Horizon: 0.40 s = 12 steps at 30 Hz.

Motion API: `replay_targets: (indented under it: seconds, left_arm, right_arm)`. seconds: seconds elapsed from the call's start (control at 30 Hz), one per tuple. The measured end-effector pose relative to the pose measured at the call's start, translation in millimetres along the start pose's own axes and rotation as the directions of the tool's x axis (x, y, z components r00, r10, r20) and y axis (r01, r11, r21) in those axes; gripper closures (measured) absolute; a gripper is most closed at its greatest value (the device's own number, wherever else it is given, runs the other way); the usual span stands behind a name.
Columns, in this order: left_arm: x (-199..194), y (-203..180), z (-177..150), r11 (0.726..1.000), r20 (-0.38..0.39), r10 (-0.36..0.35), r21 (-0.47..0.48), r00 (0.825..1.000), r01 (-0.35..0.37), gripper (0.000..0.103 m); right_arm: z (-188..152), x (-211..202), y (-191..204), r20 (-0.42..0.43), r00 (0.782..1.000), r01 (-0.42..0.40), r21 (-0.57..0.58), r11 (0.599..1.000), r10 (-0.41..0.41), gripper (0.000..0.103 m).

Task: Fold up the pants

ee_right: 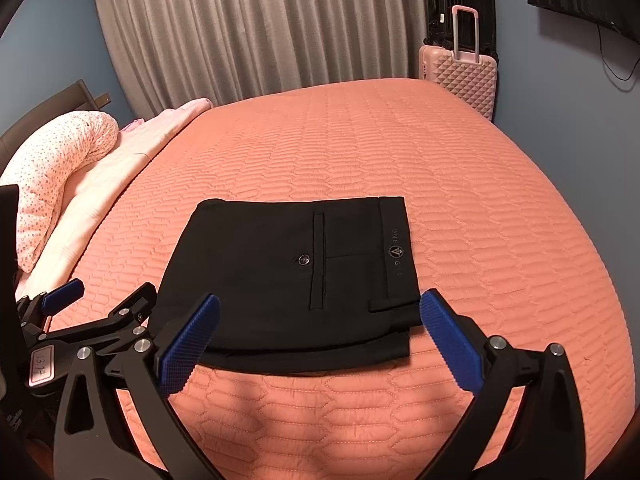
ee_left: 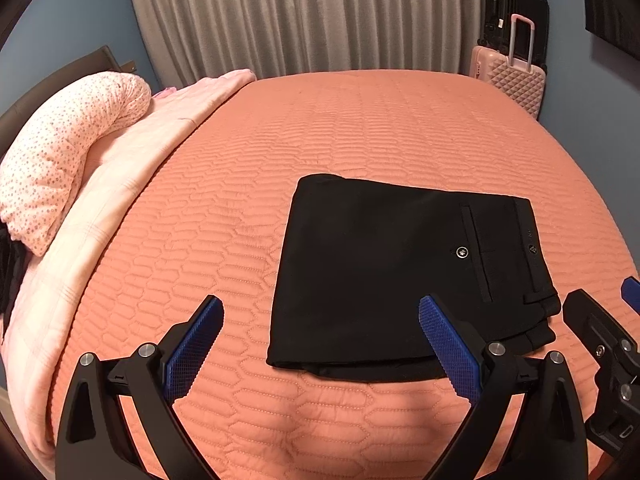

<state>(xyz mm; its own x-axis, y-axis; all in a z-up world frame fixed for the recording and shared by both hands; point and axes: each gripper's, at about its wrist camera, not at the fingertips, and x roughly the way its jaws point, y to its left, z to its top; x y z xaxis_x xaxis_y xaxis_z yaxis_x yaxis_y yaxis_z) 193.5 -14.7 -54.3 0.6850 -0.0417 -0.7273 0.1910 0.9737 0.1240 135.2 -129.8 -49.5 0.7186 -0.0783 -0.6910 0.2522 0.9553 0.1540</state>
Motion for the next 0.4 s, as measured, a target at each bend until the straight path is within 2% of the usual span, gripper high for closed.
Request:
replay_targets:
  seconds: [0.13,0.2,0.4]
  left_arm:
    - [-3.9,-2.6,0.2,0.999,0.027,0.042,0.021,0.999,-0.043,0.006]
    - [-2.7,-1.1,0.7,0.998,0.011,0.065,0.016,0.998,-0.065,0.006]
    - [-7.2,-1.6,-1.0,0.997,0.015,0.066,0.043,0.998,-0.067,0.006]
  right_arm:
    - [-0.9,-0.5,0.0,0.001,1.000,0.004,-0.002,1.000,-0.004,0.005]
    - [-1.7,-1.1,-0.5,0.001,1.000,0.004,0.001,1.000,-0.004,0.005]
    - [-0.8,-1.5,-0.8,0.001,1.000,0.000,-0.002,1.000,0.000,0.005]
